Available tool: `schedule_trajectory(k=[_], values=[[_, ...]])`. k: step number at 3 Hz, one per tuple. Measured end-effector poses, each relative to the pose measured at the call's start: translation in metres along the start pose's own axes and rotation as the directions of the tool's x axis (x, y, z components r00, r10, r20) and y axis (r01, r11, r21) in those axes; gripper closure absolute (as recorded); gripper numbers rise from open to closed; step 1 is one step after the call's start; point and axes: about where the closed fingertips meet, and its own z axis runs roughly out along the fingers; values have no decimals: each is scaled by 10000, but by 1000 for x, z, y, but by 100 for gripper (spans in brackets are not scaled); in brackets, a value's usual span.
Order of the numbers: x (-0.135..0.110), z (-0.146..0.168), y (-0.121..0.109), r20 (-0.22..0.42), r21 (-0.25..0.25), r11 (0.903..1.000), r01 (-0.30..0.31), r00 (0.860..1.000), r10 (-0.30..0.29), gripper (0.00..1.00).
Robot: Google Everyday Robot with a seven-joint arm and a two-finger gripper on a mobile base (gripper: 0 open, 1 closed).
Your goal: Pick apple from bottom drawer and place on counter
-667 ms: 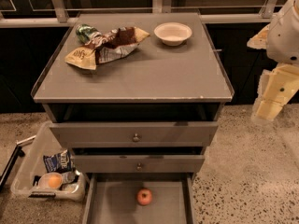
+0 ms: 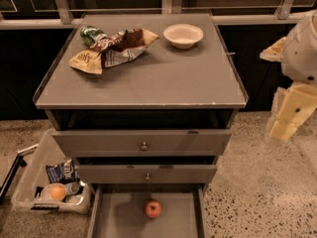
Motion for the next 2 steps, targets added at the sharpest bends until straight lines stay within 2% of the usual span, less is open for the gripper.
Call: schedule_trajectory(k=[1,2], values=[[-6,22,31,443,294,9974,653,9968,-665,0],[-7,67,61,1416,331,9921,1208,9821,-1243,0]])
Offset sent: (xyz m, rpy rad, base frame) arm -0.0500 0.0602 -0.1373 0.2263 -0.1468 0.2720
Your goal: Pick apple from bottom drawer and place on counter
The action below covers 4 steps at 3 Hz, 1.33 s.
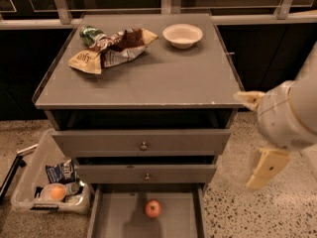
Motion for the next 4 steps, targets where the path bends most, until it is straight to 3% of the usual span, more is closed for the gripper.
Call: schedule_trajectory(k=[1,2,3,4], values=[[-1,53,17,1406,-64,9997,233,9898,-222,0],[-7,62,17,1857,118,9979,642,9804,-653,0],[-8,63,18,1873,89,9979,646,9801,-652,0],[-10,103,35,2076,-542,9976,431,9777,-310,0]])
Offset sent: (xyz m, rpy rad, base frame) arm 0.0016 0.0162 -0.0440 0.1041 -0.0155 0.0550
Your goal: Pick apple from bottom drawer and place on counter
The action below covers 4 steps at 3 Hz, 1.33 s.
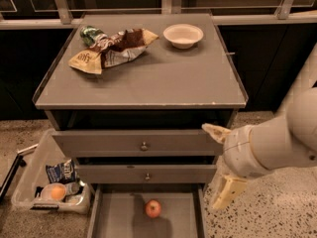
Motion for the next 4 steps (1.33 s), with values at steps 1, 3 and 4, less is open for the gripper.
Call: schedule_trajectory(k=[1,3,4], values=[[11,60,18,-59,-433,9988,-237,9997,234,0],[53,144,30,714,-19,9990,-443,9965,443,0],[79,183,26,1114,-12,10000,-47,9938,48,0]])
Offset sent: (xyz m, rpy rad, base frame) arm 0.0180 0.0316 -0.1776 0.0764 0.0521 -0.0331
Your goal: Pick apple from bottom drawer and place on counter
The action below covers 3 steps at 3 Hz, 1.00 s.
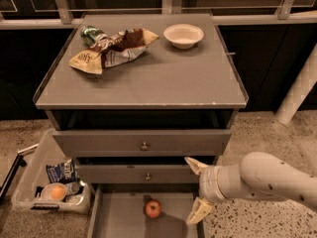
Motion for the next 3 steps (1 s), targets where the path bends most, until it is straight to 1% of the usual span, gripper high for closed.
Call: schedule_trajectory(k=[1,2,3], values=[[41,20,2,230,24,9961,-885,9958,885,0],[45,29,5,225,53,9959,-905,9957,904,0],[65,59,4,300,408,9963,-760,9967,748,0]])
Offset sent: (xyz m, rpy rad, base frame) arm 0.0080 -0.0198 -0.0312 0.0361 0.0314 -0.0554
